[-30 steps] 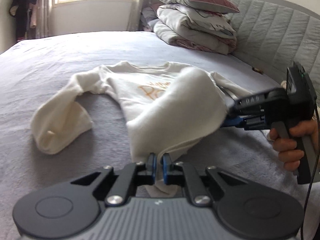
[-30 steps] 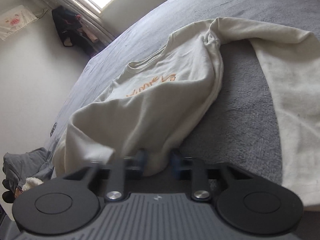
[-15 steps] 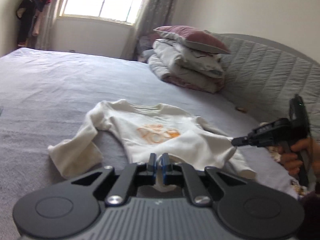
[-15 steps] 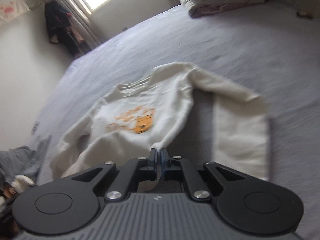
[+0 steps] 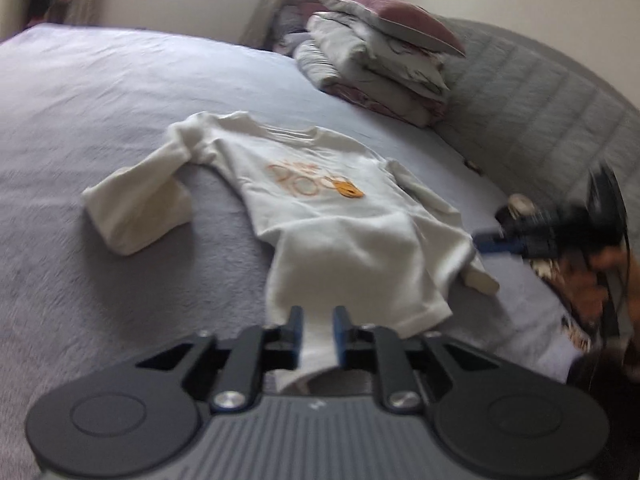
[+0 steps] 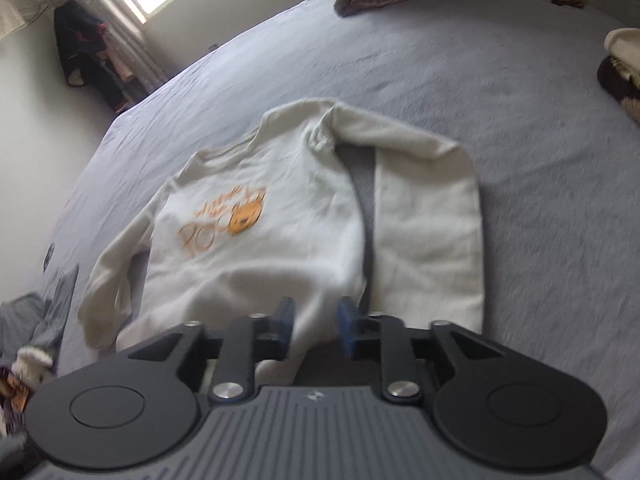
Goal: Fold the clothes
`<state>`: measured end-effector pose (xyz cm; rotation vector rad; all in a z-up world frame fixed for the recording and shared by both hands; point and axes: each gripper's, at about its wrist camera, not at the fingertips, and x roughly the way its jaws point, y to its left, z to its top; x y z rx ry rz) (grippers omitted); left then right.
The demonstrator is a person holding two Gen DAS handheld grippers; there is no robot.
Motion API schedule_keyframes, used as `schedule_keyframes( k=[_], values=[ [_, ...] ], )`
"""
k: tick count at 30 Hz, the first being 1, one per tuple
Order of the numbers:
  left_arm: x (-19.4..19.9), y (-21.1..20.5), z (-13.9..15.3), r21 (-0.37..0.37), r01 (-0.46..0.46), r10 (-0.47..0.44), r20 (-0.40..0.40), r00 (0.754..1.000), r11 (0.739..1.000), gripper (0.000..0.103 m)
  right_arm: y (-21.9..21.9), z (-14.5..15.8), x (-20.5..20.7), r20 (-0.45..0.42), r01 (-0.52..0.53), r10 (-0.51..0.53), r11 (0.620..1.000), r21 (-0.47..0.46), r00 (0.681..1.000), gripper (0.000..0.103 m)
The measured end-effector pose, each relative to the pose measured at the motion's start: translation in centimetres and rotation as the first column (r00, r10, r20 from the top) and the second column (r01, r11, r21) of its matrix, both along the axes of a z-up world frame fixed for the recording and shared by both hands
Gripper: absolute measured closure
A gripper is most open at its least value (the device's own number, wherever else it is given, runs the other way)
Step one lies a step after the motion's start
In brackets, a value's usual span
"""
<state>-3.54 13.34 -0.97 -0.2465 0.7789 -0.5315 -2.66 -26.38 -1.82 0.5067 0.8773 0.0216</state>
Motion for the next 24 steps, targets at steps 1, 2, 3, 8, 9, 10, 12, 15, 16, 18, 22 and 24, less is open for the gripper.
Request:
schedule_keyframes(
  k=[1, 2, 3, 8, 9, 10, 12, 15, 16, 18, 22, 24],
  values=[
    [0.3, 0.3, -0.3, -0.020, -0.017, 0.016, -0.024, 1.000, 1.000, 0.070, 0.5, -0.3, -0.2, -0.006, -0.012, 0.012, 1.000, 0.010, 1.000, 0.072],
    [0.7, 0.6, -0.6, -0.041, -0.034, 0.032, -0.051, 0.998, 0.999, 0.066, 1.0, -0.7, -0.3, -0.012, -0.023, 0.024, 0.999, 0.022, 1.000, 0.072],
    [1.1, 0.8, -1.0, -0.059, -0.048, 0.043, -0.077, 0.996, 0.997, 0.066, 1.5, -1.2, -0.4, -0.017, -0.032, 0.032, 0.999, 0.032, 0.999, 0.071],
    [2.1, 0.4, -3.0, -0.077, -0.083, 0.068, -0.176, 0.982, 0.994, 0.066, 4.0, -4.1, -0.4, -0.013, -0.056, 0.057, 0.995, 0.083, 0.998, 0.068],
    [2.1, 0.2, -3.3, -0.070, -0.083, 0.069, -0.182, 0.981, 0.994, 0.066, 4.4, -4.5, -0.5, -0.011, -0.053, 0.054, 0.995, 0.079, 0.998, 0.072],
    [2.2, 0.1, -3.4, -0.062, -0.082, 0.070, -0.185, 0.980, 0.995, 0.066, 4.7, -4.8, -0.5, -0.011, -0.048, 0.049, 0.997, 0.068, 0.999, 0.079],
    [2.2, 0.0, -3.6, -0.053, -0.084, 0.073, -0.188, 0.979, 0.995, 0.066, 4.8, -4.9, -0.7, -0.013, -0.040, 0.041, 0.998, 0.038, 0.999, 0.092],
    [2.4, 0.4, -3.7, -0.068, -0.093, 0.078, -0.199, 0.977, 0.993, 0.066, 3.5, -3.4, -1.1, -0.016, -0.033, 0.033, 0.999, -0.029, 0.999, 0.094],
    [2.4, 0.6, -3.7, -0.074, -0.096, 0.079, -0.202, 0.976, 0.993, 0.066, 3.1, -2.9, -1.2, -0.017, -0.030, 0.030, 0.998, -0.052, 0.999, 0.094],
    [2.6, 0.8, -3.7, -0.087, -0.103, 0.083, -0.208, 0.975, 0.991, 0.066, 2.2, -2.0, -1.4, -0.019, -0.026, 0.024, 0.995, -0.097, 1.000, 0.095],
    [2.7, 0.9, -3.9, -0.111, -0.112, 0.085, -0.221, 0.972, 0.987, 0.066, 0.5, 0.0, -1.9, -0.022, -0.016, 0.012, 0.982, -0.186, 1.000, 0.096],
    [2.7, 0.8, -4.0, -0.115, -0.113, 0.085, -0.228, 0.970, 0.987, 0.066, -0.4, 0.6, -2.1, -0.024, -0.003, -0.002, 0.974, -0.226, 1.000, 0.096]
  ],
)
